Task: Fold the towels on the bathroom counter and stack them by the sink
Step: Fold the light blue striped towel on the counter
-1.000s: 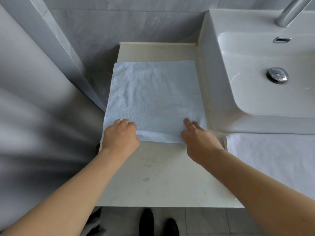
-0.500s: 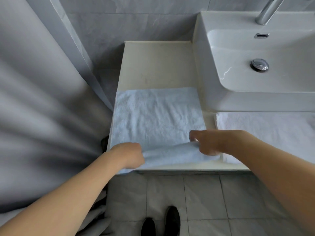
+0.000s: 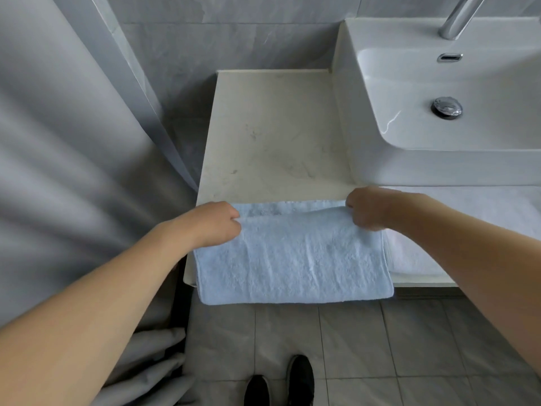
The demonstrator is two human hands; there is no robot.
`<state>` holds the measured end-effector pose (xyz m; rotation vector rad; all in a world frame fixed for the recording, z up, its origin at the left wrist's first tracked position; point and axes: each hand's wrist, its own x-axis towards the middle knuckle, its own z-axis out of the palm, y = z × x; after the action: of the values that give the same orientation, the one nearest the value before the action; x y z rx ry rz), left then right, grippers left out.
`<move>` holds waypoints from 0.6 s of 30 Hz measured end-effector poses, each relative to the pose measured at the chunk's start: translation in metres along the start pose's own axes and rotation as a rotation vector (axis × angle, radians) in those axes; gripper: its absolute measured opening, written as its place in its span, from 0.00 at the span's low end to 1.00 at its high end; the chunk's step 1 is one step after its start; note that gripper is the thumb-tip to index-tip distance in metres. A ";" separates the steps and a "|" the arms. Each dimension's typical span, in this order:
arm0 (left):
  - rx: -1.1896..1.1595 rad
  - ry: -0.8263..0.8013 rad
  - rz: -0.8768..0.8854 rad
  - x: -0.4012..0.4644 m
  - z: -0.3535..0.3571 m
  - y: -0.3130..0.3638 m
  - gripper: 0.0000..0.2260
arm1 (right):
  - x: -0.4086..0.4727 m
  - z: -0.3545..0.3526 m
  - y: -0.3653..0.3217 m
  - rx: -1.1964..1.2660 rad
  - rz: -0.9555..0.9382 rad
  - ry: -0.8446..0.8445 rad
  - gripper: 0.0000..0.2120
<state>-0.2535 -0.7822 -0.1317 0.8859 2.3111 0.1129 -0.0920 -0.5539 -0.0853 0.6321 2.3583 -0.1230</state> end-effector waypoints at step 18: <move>-0.008 0.289 0.001 0.059 0.013 -0.025 0.09 | 0.059 0.010 0.002 0.053 0.152 0.178 0.15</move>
<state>-0.2931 -0.7665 -0.1820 0.9168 2.5743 0.2655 -0.1227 -0.5305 -0.1306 0.8777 2.4730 -0.0638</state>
